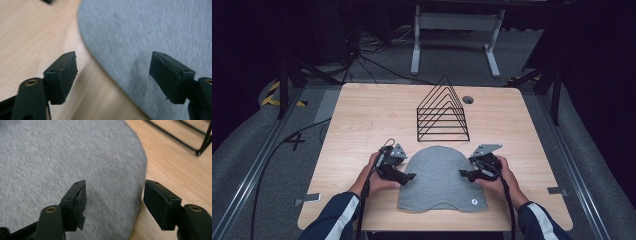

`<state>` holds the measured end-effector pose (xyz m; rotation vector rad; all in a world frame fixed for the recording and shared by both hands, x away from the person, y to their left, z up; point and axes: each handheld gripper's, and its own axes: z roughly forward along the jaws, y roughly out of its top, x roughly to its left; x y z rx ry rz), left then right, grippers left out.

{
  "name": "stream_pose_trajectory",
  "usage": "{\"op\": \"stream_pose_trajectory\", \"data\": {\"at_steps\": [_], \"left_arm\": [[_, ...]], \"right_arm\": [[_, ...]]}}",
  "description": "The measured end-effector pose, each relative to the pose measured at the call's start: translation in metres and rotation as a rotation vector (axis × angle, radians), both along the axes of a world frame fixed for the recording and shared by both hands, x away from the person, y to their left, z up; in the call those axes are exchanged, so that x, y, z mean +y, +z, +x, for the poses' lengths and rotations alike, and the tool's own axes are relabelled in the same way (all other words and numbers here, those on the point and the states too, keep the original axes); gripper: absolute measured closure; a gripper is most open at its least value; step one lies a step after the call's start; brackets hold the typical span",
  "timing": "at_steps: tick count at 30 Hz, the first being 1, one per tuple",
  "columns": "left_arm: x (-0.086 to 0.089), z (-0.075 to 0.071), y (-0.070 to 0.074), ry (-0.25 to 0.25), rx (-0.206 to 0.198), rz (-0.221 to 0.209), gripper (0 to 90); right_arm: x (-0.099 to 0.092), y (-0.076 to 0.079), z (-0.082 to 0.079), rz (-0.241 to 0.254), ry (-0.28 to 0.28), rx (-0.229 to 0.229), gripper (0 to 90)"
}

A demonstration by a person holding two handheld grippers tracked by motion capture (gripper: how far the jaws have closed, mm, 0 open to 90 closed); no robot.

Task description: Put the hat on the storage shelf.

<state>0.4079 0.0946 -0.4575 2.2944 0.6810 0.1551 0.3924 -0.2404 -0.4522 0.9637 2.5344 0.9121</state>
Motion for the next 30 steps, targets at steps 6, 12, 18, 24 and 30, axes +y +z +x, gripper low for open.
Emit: {"op": "stream_pose_trajectory", "data": {"at_steps": [6,12,18,24,30], "left_arm": [[-0.009,0.01,-0.009,0.019,-0.018,0.061,19.8],[-0.014,0.014,-0.011,0.036,-0.02,0.052,14.7],[-0.02,0.013,-0.009,0.024,-0.024,0.072,16.0],[-0.027,0.006,-0.004,-0.02,-0.006,0.08,36.2],[-0.031,0.007,-0.002,-0.033,0.013,0.064,54.2]], "right_arm": [[0.005,0.002,0.017,0.036,-0.019,0.018,26.4],[0.018,-0.004,0.025,-0.002,0.006,0.034,23.2],[0.021,-0.003,0.022,-0.006,0.006,0.038,30.6],[0.024,0.0,0.015,-0.003,0.05,0.049,55.9],[0.024,0.001,0.012,0.032,0.08,0.074,77.5]]}}
